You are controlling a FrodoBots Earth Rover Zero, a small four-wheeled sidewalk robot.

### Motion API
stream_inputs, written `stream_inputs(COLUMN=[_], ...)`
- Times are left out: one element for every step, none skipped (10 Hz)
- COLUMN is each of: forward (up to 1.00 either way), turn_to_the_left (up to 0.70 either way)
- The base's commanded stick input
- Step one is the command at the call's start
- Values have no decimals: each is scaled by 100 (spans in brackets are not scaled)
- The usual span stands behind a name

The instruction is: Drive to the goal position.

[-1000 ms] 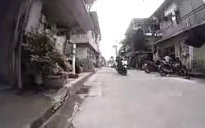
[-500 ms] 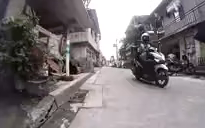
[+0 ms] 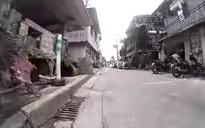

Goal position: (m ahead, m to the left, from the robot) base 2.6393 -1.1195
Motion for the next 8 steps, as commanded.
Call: stream_inputs(forward=[100, 100, 100, 100, 100, 100, 100, 100], turn_to_the_left=[0, 0, 0, 0, 0, 0, 0, 0])
